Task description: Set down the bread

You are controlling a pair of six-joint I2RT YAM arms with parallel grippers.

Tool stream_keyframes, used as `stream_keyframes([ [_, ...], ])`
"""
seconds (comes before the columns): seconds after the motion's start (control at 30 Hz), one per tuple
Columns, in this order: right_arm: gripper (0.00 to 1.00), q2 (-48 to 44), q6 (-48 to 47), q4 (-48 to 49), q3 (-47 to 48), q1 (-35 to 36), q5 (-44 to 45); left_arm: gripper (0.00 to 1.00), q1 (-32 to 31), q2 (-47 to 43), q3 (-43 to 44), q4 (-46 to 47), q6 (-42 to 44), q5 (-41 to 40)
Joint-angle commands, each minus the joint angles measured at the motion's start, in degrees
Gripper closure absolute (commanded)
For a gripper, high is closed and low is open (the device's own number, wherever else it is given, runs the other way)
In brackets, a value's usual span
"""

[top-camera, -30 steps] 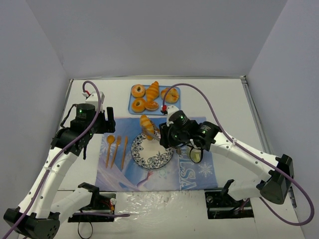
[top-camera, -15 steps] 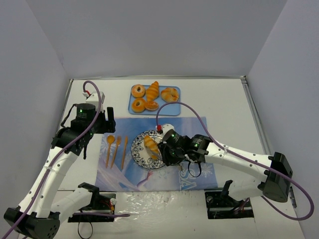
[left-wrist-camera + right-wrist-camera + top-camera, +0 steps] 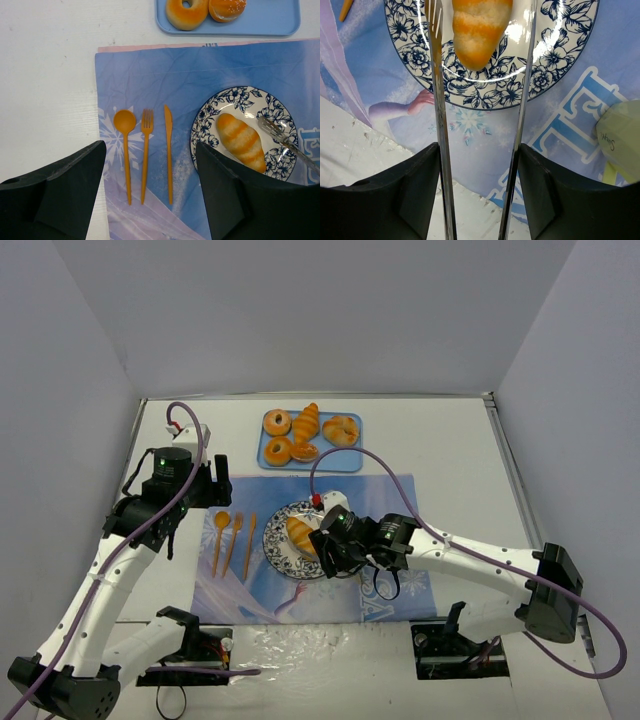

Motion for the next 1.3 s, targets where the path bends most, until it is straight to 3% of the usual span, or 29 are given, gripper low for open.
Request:
stream_keyframes([
  [0.0, 0.43, -3.0, 0.9, 1.3, 0.9, 0.3, 2.6, 0.31, -0.4, 0.1, 1.3, 2.3, -0.3, -0.2],
  [0.33, 0.42, -6.2, 0.0, -1.7, 6.2, -2.1, 9.0, 0.31, -0.4, -0.1, 1.1, 2.2, -0.3, -0.4],
  [0.47, 0.43, -7.0, -2.5, -1.3, 7.7, -9.6, 8.7, 0.31, -0.4, -0.2, 1.1, 2.3, -0.3, -0.3],
  [0.8, 0.44, -1.5, -6.9, 6.3, 13.1, -37.3, 3.7, 0.31, -0.3, -0.5, 1.1, 2.4, -0.3, 0.0],
  [1.27, 0.47, 20.8, -6.4, 20.8, 19.5, -57.7, 3.3, 0.31, -0.4, -0.5, 1.0, 2.3, -0.3, 0.2],
])
